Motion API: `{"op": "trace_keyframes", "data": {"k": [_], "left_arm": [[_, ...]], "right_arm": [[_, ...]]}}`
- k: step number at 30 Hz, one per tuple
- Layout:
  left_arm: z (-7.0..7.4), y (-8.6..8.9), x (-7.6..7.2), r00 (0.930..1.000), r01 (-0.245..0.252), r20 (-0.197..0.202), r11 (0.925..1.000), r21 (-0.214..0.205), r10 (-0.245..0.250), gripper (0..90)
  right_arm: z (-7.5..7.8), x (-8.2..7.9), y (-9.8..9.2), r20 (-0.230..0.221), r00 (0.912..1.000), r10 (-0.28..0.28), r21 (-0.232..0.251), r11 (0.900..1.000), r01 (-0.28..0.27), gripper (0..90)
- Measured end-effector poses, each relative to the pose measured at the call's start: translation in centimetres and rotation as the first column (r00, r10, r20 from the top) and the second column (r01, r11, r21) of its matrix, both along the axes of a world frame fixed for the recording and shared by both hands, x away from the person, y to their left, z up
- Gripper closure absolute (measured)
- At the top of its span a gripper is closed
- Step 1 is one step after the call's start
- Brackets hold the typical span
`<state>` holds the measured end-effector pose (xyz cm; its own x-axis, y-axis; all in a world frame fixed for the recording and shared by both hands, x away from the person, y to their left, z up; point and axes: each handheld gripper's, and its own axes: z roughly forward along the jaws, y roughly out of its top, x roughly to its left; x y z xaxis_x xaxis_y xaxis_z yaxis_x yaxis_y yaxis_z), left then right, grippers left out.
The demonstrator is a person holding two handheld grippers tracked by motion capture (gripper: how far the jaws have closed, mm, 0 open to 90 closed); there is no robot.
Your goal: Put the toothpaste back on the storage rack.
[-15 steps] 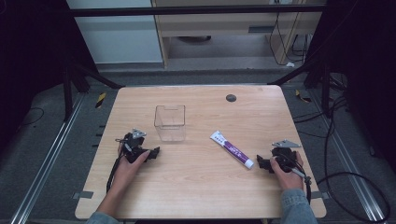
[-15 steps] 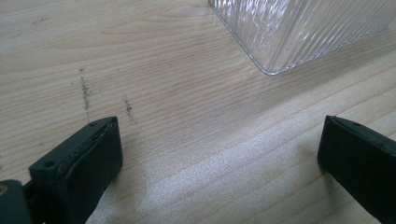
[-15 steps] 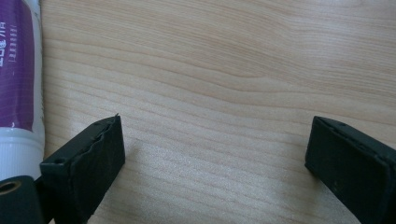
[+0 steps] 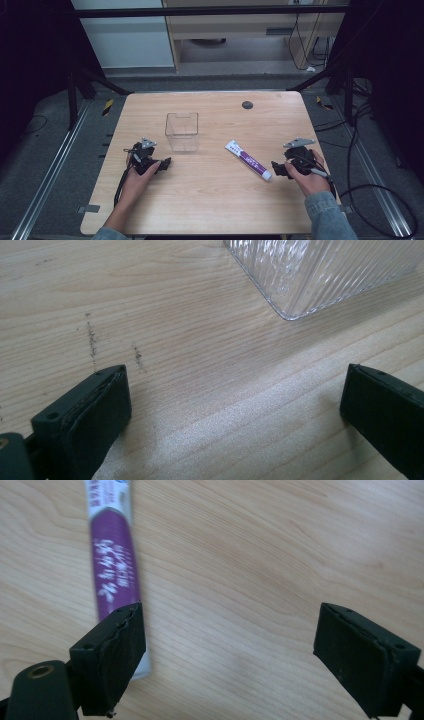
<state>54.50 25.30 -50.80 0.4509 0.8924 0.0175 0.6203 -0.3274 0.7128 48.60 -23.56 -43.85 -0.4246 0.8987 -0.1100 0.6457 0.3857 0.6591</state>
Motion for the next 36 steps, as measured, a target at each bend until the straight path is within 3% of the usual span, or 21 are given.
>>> {"op": "trace_keyframes", "data": {"k": [8,12,19,28,36], "left_arm": [[0.0,0.0,0.0,1.0,0.0,0.0,1.0,0.0,0.0,0.0],[0.0,0.0,0.0,1.0,0.001,0.0,1.0,0.001,-0.001,0.0],[0.0,0.0,0.0,1.0,0.0,0.0,1.0,0.001,0.0,0.0],[0.0,0.0,0.0,1.0,0.0,0.0,1.0,0.001,0.0,0.0],[0.0,0.0,0.0,1.0,0.001,-0.002,1.0,0.003,-0.001,0.0]], "right_arm": [[2.6,1.8,3.6,-0.04,0.9932,0.109,-0.053,0.9924,-0.111,15.6],[3.1,2.9,5.1,-0.062,0.9888,0.136,-0.057,0.9885,-0.14,22.8],[3.5,5.3,7.6,-0.123,0.9729,0.196,-0.074,0.9758,-0.206,35.6],[2.2,7.8,9.8,-0.183,0.9591,0.216,-0.063,0.9709,-0.231,44.6],[0.9,8.9,11.4,-0.232,0.9466,0.224,-0.053,0.9687,-0.242,44.1]]}}
